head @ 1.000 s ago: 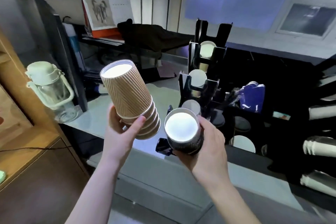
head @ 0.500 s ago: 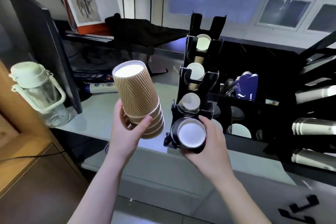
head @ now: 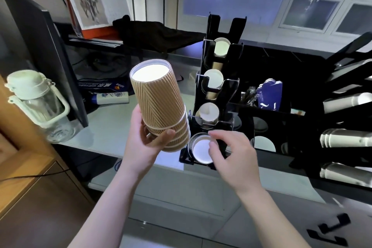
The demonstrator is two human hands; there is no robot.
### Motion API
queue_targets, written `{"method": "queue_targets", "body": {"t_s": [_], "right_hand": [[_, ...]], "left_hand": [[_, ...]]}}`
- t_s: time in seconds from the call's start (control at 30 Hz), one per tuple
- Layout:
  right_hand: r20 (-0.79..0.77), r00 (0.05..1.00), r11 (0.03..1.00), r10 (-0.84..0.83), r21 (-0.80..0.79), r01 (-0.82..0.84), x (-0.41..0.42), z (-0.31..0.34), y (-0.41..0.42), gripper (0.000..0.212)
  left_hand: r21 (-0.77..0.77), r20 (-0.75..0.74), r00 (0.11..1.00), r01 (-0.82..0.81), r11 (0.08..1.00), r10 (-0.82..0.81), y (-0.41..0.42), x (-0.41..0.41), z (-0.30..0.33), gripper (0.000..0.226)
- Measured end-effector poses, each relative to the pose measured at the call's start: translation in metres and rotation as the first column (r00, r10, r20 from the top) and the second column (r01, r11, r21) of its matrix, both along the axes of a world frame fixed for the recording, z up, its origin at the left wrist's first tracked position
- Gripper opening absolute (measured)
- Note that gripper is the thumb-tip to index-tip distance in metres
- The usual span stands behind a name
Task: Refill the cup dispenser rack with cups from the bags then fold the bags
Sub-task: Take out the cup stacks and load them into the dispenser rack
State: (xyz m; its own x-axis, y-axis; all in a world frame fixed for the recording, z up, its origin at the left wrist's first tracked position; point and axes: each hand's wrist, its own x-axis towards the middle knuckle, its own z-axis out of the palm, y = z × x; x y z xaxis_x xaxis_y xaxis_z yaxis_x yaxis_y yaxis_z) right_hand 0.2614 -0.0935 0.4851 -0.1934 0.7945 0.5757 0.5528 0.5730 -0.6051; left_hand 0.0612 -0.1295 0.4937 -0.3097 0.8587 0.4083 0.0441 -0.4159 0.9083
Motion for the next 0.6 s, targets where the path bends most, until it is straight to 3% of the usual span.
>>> {"method": "queue_targets", "body": {"t_s": [0.13,0.27,0.37,0.6], "right_hand": [[-0.189,0.976,0.994,0.107,0.015,-0.107,-0.004,0.041,0.006,0.03],[-0.277,0.904,0.943,0.326,0.029,-0.331,-0.003,0.081,0.019,0.047],[-0.292,0.877,0.922,0.381,0.047,-0.384,-0.001,0.101,0.029,0.064],[-0.204,0.907,0.929,0.369,0.046,-0.368,0.016,0.106,0.053,0.092]], "left_hand": [[0.028,-0.083,0.994,0.073,0.997,-0.07,0.015,0.01,0.022,0.099],[0.061,-0.15,0.981,0.131,0.99,-0.121,0.033,0.027,0.042,0.093],[0.065,-0.226,0.965,0.153,0.986,-0.135,0.047,0.038,0.051,0.084],[-0.035,-0.33,0.932,0.148,0.988,-0.151,0.075,0.048,0.041,0.091]]}}
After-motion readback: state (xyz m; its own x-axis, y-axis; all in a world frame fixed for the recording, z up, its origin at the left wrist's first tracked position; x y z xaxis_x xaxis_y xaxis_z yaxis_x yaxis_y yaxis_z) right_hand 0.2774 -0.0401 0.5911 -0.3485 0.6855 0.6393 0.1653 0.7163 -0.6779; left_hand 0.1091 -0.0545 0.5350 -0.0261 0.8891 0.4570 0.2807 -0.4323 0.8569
